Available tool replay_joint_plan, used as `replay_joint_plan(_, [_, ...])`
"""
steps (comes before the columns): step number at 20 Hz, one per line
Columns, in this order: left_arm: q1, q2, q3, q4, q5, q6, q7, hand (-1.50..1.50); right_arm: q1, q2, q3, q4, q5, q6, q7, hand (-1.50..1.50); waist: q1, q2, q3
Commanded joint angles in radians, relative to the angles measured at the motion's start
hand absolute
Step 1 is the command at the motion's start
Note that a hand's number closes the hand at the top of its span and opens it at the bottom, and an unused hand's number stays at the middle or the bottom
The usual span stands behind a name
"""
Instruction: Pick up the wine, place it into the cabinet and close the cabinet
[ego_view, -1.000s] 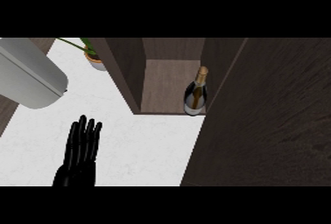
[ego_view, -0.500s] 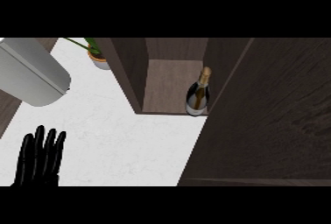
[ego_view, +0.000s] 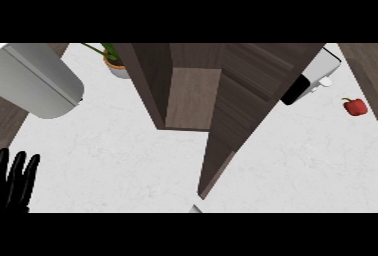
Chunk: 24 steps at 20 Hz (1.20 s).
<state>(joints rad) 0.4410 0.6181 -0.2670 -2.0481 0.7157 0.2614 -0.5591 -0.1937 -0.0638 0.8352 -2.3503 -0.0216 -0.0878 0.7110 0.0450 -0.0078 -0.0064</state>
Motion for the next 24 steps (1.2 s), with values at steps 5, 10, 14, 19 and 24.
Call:
replay_joint_plan(5, [0.035,0.058,0.106,0.036,0.073,-0.148,-0.021,-1.5,-0.389,0.06,-0.011,0.2,-0.079,-0.251,0.004,1.5,0.021,0.007,-0.001])
replay_joint_plan(10, [0.042,0.085,0.202,0.045,0.155,-0.208,-0.006,-1.5,-0.646,0.062,-0.099,0.441,-0.226,-0.33,-0.016,1.5,0.033,0.012,0.001])
replay_joint_plan(14, [0.059,0.11,0.242,0.012,0.186,-0.246,0.022,-1.5,-0.836,0.063,-0.156,0.641,-0.336,-0.354,-0.119,1.5,0.032,0.013,0.004])
replay_joint_plan(19, [0.064,0.123,0.284,0.022,0.206,-0.271,0.041,-1.5,-1.013,0.064,-0.186,0.91,-0.45,-0.341,-0.224,1.5,0.045,0.017,0.003])
replay_joint_plan(24, [0.006,0.147,0.335,0.042,0.252,-0.273,0.078,-1.5,-1.067,0.064,-0.278,1.012,-0.727,-0.094,-0.161,1.5,0.047,0.032,0.004])
